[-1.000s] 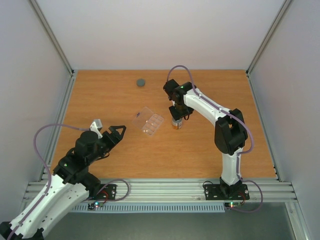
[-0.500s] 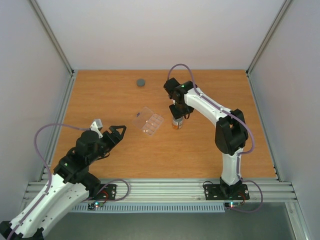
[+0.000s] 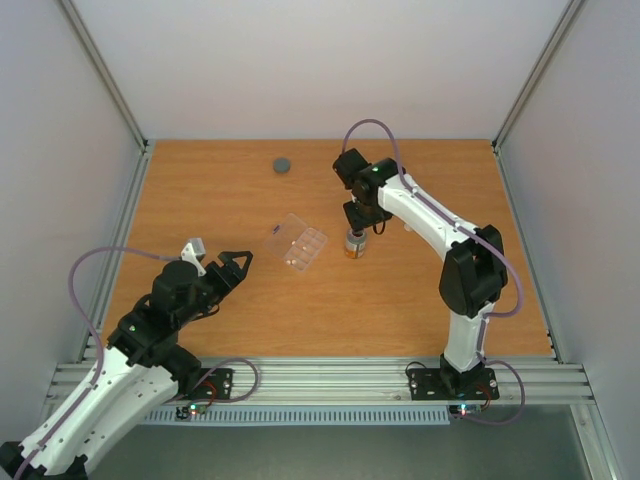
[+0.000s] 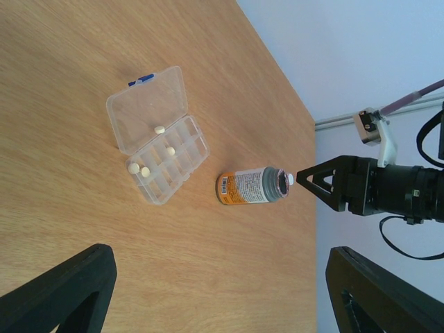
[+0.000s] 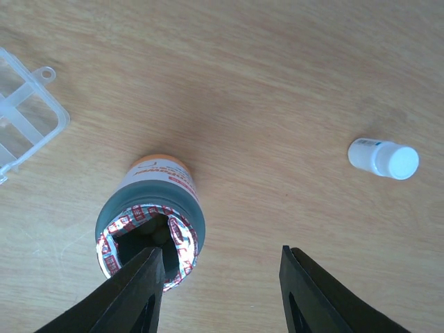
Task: Sort the pills into containers
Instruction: Place the pill bottle at the center of the board, then pick up the lid of the pill bottle at the center of the board.
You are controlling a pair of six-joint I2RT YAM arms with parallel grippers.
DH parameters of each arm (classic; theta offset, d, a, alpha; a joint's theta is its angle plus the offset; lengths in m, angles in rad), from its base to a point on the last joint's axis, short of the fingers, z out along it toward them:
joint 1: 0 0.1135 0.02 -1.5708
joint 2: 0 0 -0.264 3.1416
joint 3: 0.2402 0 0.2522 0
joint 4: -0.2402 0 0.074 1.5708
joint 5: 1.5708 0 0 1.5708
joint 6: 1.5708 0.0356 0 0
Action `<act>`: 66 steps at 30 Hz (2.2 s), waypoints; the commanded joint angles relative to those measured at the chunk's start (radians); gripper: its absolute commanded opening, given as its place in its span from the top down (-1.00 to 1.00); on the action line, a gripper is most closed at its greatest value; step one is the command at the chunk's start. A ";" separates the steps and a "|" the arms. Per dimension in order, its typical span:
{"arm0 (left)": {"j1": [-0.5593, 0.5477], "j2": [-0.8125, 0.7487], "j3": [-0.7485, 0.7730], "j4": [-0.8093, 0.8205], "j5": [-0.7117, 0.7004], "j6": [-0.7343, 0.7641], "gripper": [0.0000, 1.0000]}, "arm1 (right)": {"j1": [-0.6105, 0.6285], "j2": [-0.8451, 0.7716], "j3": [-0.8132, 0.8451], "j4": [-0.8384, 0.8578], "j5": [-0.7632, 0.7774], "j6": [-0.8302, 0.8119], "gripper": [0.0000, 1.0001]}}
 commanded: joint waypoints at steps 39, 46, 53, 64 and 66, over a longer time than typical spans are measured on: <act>0.127 0.853 0.475 0.210 -0.190 0.341 -0.68 | 0.079 -0.127 0.056 0.430 0.021 0.160 -0.49; 0.161 1.261 0.816 0.234 -0.189 0.579 -0.83 | 0.037 -0.374 -0.235 0.593 -0.110 0.199 -0.66; 0.187 1.546 1.076 0.232 -0.231 0.796 -0.94 | 0.037 -0.447 -0.301 0.619 -0.163 0.186 -0.67; 0.297 1.816 1.307 0.241 -0.079 0.833 -0.98 | 0.036 -0.458 -0.303 0.647 -0.141 0.185 -0.67; 0.299 1.848 1.339 0.244 -0.060 0.838 -0.99 | 0.035 -0.461 -0.313 0.658 -0.140 0.185 -0.67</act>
